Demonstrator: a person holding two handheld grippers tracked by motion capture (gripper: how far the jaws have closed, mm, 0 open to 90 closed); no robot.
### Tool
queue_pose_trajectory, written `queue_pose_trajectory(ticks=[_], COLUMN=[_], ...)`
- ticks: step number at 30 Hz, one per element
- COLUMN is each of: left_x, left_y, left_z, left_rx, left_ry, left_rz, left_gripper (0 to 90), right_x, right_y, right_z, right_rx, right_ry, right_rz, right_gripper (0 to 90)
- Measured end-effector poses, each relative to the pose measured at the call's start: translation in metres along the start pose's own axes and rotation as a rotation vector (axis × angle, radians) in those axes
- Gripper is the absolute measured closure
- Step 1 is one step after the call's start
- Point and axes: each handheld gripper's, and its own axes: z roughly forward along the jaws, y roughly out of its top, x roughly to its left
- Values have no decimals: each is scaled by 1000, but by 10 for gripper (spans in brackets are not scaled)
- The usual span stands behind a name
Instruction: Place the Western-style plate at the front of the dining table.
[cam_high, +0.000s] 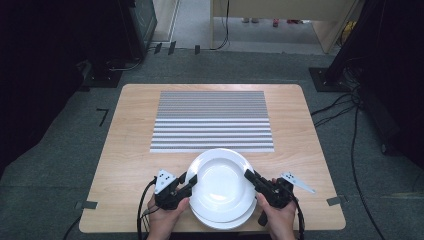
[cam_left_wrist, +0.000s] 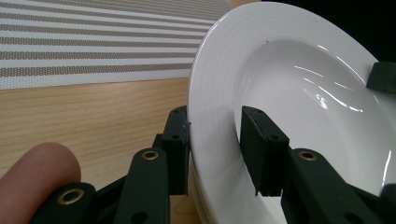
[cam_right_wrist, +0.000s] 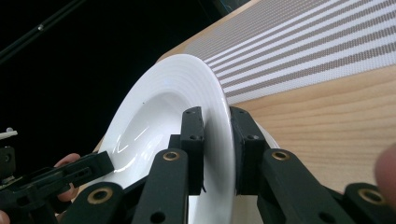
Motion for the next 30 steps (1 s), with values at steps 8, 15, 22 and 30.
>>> queue_pose_trajectory(ticks=[8,15,22,30], left_x=[8,12,17,24], left_y=[18,28,41,61], left_z=[-3,-3,3,13], left_rx=[-35,-38,-43,-51], left_ry=[18,10,-1,-11], left_rz=[-30,-49,-65,-74], left_gripper=[668,670,670,674], right_x=[10,16,19,19], right_y=[9,21,36,60], right_z=[11,16,21,36], right_rx=[27,40,36,43], right_ry=[13,22,28,37], right_rz=[-33,-45,-52,-55], right_gripper=[779,785,792,793])
